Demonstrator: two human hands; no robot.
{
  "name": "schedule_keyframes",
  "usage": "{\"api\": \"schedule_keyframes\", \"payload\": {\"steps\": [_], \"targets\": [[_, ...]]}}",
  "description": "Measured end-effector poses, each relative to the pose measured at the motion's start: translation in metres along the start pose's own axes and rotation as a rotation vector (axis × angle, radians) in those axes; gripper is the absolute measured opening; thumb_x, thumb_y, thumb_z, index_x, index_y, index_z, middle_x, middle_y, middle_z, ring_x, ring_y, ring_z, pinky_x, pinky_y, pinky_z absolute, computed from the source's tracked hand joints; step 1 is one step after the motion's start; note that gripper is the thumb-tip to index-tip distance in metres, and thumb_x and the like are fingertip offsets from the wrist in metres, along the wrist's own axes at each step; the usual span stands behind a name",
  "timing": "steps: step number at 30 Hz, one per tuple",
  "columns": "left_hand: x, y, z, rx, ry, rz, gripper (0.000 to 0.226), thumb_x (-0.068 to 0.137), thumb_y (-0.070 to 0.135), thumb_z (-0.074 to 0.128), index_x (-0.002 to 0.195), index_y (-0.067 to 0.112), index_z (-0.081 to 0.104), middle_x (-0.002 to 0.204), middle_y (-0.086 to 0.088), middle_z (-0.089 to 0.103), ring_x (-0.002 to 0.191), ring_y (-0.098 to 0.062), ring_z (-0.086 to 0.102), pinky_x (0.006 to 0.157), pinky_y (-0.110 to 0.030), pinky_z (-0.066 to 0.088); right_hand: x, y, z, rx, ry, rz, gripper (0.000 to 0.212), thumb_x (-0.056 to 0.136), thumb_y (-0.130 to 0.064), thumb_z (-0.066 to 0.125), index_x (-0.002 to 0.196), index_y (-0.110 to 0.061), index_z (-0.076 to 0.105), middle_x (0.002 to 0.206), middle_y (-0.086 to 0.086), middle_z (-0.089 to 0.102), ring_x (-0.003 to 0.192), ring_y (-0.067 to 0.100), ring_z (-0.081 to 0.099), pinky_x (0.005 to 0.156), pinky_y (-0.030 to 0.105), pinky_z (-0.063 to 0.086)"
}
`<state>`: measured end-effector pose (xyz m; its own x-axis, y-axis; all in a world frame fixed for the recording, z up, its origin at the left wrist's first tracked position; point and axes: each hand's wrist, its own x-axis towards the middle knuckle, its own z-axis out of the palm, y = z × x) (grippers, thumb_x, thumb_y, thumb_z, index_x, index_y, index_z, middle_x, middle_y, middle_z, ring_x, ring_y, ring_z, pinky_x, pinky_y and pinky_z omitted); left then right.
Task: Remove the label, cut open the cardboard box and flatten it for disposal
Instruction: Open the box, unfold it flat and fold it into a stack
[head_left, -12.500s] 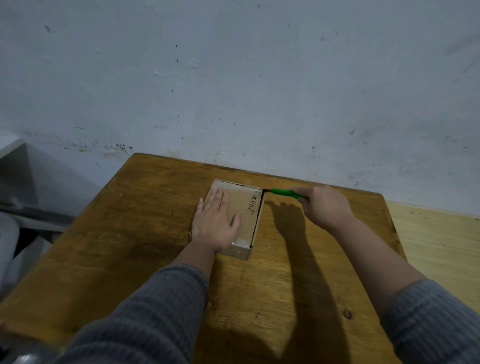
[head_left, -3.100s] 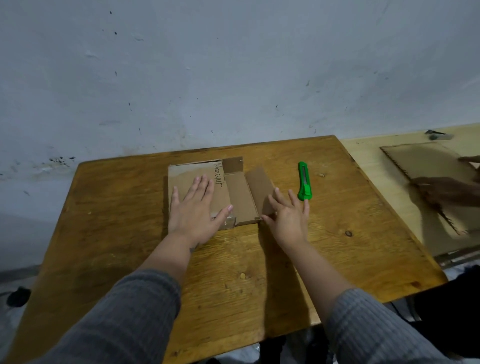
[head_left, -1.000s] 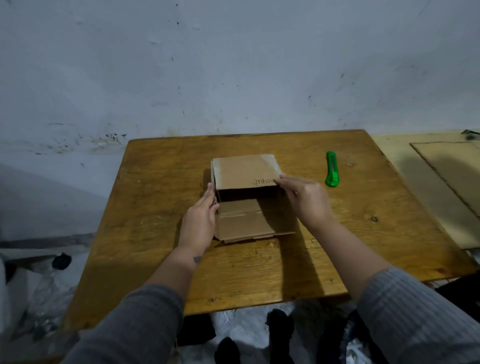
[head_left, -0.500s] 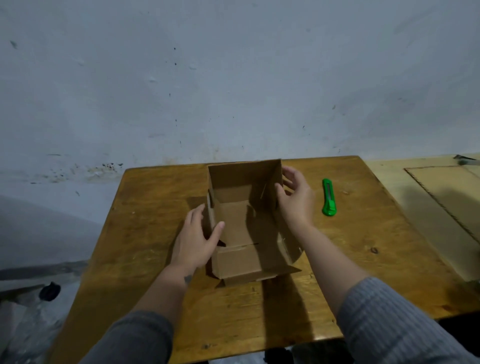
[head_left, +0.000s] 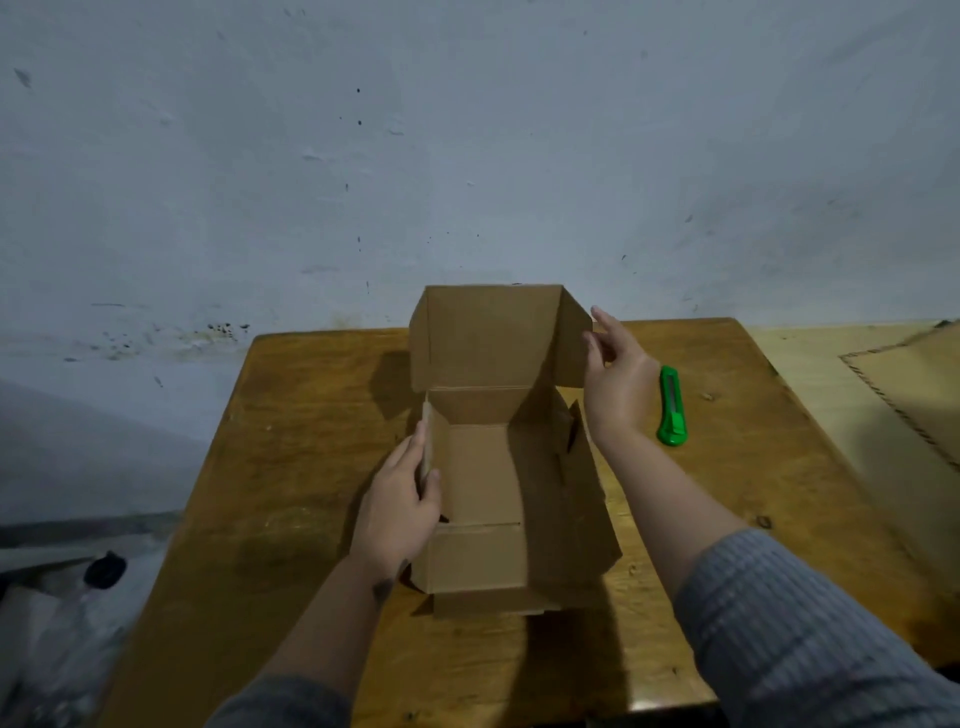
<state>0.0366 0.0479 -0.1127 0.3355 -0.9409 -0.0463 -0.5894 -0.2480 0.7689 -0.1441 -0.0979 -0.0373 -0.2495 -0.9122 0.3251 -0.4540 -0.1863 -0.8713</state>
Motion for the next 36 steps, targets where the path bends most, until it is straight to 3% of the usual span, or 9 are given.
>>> {"api": "schedule_keyframes", "payload": {"steps": [6, 12, 18, 21, 24, 27, 30, 33, 36], "targets": [[-0.014, -0.004, 0.005, -0.065, 0.030, 0.007, 0.062, 0.098, 0.027, 0.046, 0.151, 0.035, 0.015, 0.155, 0.013, 0.027, 0.138, -0.013, 0.035, 0.108, -0.040, 0.042, -0.014, 0.016, 0.007, -0.007, -0.113, 0.006, 0.042, 0.091, -0.008, 0.058, 0.128, -0.029, 0.057, 0.110, 0.000, 0.071, 0.089, 0.005, 0.064, 0.075, 0.016, 0.050], [-0.014, -0.005, 0.001, -0.085, 0.022, 0.029, 0.060, 0.098, 0.024, 0.047, 0.151, 0.029, 0.019, 0.154, 0.011, 0.028, 0.138, -0.013, 0.035, 0.109, -0.037, 0.041, -0.008, 0.026, 0.026, -0.275, -0.285, -0.066, 0.066, 0.092, -0.015, 0.055, 0.142, -0.046, 0.026, 0.109, 0.004, 0.068, 0.091, 0.022, 0.064, 0.078, 0.044, 0.056], [-0.015, -0.003, 0.006, -0.068, 0.057, 0.063, 0.061, 0.097, 0.024, 0.050, 0.151, 0.028, 0.021, 0.152, 0.009, 0.031, 0.134, -0.006, 0.036, 0.103, -0.025, 0.041, 0.012, 0.029, 0.045, -0.417, -0.425, -0.112, 0.063, 0.092, -0.016, 0.054, 0.146, -0.035, 0.027, 0.120, 0.008, 0.063, 0.103, 0.028, 0.061, 0.091, 0.047, 0.050], [-0.014, -0.001, 0.007, -0.063, 0.040, 0.039, 0.061, 0.097, 0.026, 0.048, 0.151, 0.029, 0.020, 0.155, 0.008, 0.029, 0.139, -0.013, 0.033, 0.109, -0.036, 0.041, 0.009, 0.031, 0.045, -0.519, -0.479, -0.159, 0.063, 0.092, -0.019, 0.053, 0.147, -0.029, 0.025, 0.139, 0.007, 0.051, 0.126, 0.028, 0.047, 0.106, 0.046, 0.036], [-0.014, 0.006, 0.004, -0.016, -0.017, 0.012, 0.062, 0.099, 0.033, 0.044, 0.152, 0.033, 0.013, 0.157, 0.011, 0.023, 0.139, -0.013, 0.032, 0.107, -0.033, 0.040, -0.005, 0.028, 0.038, -0.659, -0.475, -0.238, 0.057, 0.093, -0.025, 0.051, 0.146, -0.026, 0.029, 0.156, 0.004, 0.026, 0.143, 0.026, 0.023, 0.116, 0.047, 0.016], [-0.018, 0.016, 0.004, 0.168, -0.037, 0.002, 0.065, 0.100, 0.041, 0.036, 0.153, 0.030, -0.001, 0.160, 0.011, 0.010, 0.143, -0.011, 0.024, 0.110, -0.033, 0.033, -0.034, 0.021, 0.031, -0.576, -0.550, -0.241, 0.047, 0.094, -0.022, 0.051, 0.140, -0.024, 0.042, 0.155, 0.002, 0.029, 0.144, 0.021, 0.023, 0.118, 0.044, 0.014], [-0.021, 0.027, 0.001, 0.512, 0.046, 0.129, 0.065, 0.100, 0.044, 0.028, 0.151, 0.024, -0.008, 0.161, 0.006, -0.008, 0.147, -0.009, 0.000, 0.120, -0.038, 0.009, -0.073, 0.019, 0.025, -0.546, -0.702, -0.211, 0.045, 0.093, -0.019, 0.051, 0.137, -0.023, 0.045, 0.152, 0.002, 0.036, 0.142, 0.020, 0.027, 0.118, 0.046, 0.018], [-0.025, 0.036, 0.000, 0.780, -0.025, 0.258, 0.060, 0.101, 0.041, 0.024, 0.152, 0.021, 0.001, 0.162, 0.002, -0.004, 0.148, -0.011, -0.005, 0.121, -0.042, -0.001, -0.109, 0.026, 0.021, -0.619, -0.850, -0.181, 0.052, 0.095, -0.021, 0.044, 0.145, -0.019, 0.031, 0.158, 0.005, 0.020, 0.147, 0.023, 0.010, 0.119, 0.051, 0.011], [-0.031, 0.034, 0.004, 0.973, -0.110, 0.180, 0.065, 0.100, 0.047, 0.018, 0.152, 0.015, -0.004, 0.161, -0.005, -0.009, 0.147, -0.018, -0.012, 0.119, -0.049, -0.004, -0.133, 0.033, 0.018, -0.712, -0.974, -0.157, 0.056, 0.099, -0.032, 0.032, 0.150, -0.017, 0.013, 0.161, 0.007, -0.003, 0.147, 0.025, -0.010, 0.117, 0.053, -0.004]]}}
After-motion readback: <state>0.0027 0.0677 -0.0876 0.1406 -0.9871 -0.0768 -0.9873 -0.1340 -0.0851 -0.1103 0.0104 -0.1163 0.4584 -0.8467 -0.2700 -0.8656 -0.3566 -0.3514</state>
